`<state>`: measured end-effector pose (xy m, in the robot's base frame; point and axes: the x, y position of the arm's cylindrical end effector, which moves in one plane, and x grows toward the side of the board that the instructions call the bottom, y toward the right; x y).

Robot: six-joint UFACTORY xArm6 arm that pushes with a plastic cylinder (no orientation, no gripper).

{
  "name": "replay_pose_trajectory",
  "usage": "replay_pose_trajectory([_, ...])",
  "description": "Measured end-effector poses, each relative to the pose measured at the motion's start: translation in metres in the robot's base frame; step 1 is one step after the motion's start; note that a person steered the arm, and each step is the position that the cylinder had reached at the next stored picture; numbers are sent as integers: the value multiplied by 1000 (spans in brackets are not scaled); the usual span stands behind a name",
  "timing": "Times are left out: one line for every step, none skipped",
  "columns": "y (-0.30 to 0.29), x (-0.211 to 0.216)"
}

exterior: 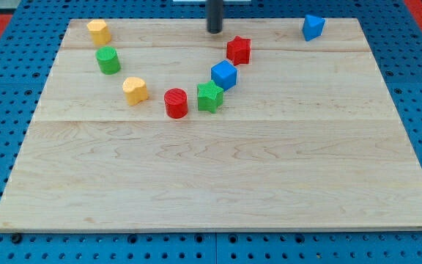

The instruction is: Place the red star in between the blue blocks

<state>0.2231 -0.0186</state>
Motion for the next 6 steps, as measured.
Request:
replay_pose_trajectory([-3,7])
replay_pose_trajectory([51,47])
replay_pose_trajectory([85,59])
replay_pose_trajectory([-11,46])
replay_pose_trajectory([38,83])
replay_pose_trajectory([72,91])
